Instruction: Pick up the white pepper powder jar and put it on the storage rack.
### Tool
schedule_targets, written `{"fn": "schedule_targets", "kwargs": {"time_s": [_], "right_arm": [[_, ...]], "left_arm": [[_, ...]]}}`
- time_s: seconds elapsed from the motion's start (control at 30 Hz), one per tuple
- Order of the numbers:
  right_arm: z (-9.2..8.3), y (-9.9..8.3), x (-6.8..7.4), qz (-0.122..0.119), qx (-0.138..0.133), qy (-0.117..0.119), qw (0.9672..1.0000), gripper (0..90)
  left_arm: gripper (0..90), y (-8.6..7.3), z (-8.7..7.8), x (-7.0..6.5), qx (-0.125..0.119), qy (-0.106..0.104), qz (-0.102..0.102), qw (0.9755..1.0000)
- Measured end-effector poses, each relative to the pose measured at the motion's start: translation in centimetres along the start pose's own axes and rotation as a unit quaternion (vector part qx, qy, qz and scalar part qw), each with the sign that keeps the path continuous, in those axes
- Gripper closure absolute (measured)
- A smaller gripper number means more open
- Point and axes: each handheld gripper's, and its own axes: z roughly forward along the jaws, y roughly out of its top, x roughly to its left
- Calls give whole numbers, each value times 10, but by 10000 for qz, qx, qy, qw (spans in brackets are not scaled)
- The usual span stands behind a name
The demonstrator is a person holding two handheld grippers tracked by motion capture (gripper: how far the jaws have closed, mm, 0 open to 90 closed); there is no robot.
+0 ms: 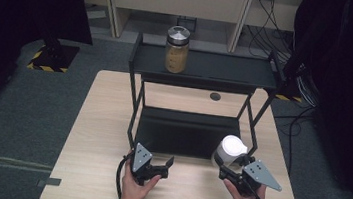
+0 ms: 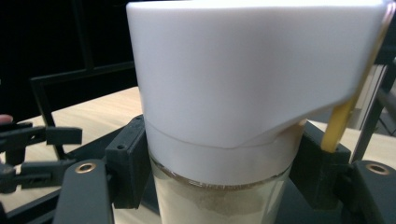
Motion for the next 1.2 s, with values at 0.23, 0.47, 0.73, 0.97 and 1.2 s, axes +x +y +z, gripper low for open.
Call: {"fn": "schedule_targets", "kwargs": {"time_s": [0.23,0.47,0.73,0.97,1.2], "right_arm": [[1,12,-2,14,-183,-167,9997,310],[2,31,-7,-96,-385,-291,9988,311],[10,56,-10,-262,-572,-344,9974,310],[18,68,-12,-318,-662,-392,9965,311],[24,74,-14,-320,-698,-411,9962,310]], "left_arm": [[21,0,0,0,-7,1,-7,10000],[21,0,0,0,9,4,-10,10000],[21,1,0,0,14,3,5,10000],[21,1,0,0,16,0,18,10000],[21,1,0,0,21,-3,8,10000]]}}
